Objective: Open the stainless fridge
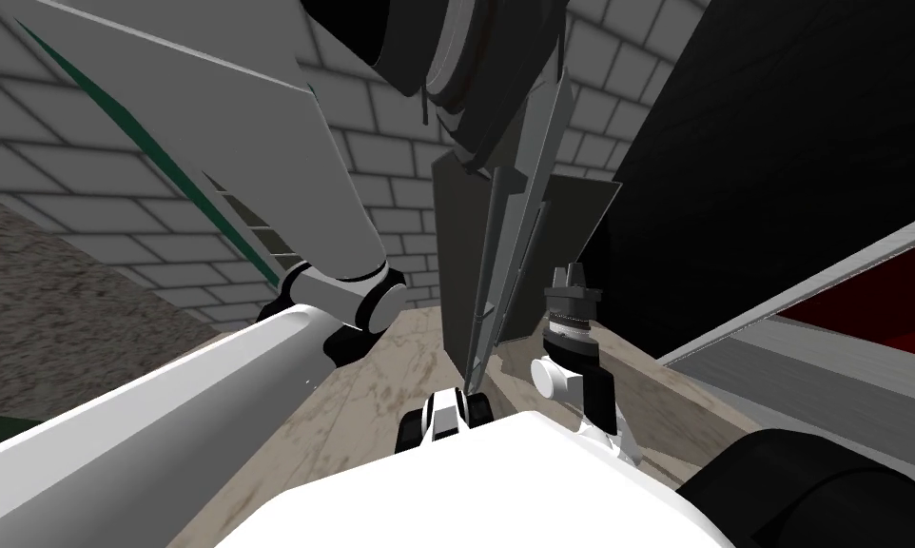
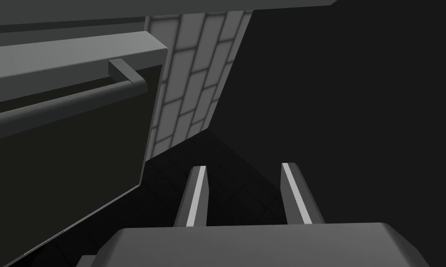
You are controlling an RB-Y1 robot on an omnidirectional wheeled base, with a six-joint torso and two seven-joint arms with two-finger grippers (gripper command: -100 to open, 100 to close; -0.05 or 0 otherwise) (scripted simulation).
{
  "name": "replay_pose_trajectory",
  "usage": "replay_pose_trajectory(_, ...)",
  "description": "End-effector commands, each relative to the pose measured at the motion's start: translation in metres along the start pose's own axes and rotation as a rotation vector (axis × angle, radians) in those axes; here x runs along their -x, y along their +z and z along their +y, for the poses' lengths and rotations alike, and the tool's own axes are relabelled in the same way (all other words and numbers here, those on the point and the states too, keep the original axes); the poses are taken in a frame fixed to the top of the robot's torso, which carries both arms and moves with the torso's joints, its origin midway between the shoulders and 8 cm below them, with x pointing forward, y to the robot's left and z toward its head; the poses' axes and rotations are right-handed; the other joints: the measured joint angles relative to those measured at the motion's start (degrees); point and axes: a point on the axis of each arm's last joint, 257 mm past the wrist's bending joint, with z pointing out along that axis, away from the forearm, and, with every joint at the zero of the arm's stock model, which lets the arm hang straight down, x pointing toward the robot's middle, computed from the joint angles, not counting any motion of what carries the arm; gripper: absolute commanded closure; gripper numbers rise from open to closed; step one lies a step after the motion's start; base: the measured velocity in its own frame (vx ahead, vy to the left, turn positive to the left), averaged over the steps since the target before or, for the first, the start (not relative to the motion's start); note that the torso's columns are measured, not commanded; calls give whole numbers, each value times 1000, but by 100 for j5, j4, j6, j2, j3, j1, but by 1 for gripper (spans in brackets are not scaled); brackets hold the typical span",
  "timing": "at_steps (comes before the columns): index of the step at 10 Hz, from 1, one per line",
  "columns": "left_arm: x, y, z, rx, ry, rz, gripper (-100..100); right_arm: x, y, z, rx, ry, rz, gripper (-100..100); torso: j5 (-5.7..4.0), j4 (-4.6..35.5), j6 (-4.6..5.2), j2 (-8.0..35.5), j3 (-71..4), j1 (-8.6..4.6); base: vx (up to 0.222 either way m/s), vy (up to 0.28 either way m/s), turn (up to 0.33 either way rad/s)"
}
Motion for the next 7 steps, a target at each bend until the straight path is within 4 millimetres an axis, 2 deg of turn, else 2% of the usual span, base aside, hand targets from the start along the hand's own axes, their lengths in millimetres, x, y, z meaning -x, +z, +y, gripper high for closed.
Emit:
replay_pose_trajectory(1,6,-8,-19,-16,0,-7,-100,0,0,0,0,0,0,0,1,-2,-2,-1,1,3,2,18,-25)
replay_pose_trajectory(2,9,-12,-23,-18,-3,-9,-100,0,0,0,0,0,0,0,3,-5,-5,-2,2,6,3,26,-36)
replay_pose_trajectory(3,9,-10,-19,-13,-2,-8,-100,0,0,0,0,0,0,0,11,-21,-14,-21,-10,20,-2,13,-8)
replay_pose_trajectory(4,9,-10,-20,-14,-3,-8,0,0,0,0,0,0,0,0,16,-33,-18,-46,-27,29,0,0,0)
replay_pose_trajectory(7,9,-10,-20,-14,-3,-8,0,0,0,0,0,0,0,0,17,-41,-20,-63,-39,33,0,0,0)
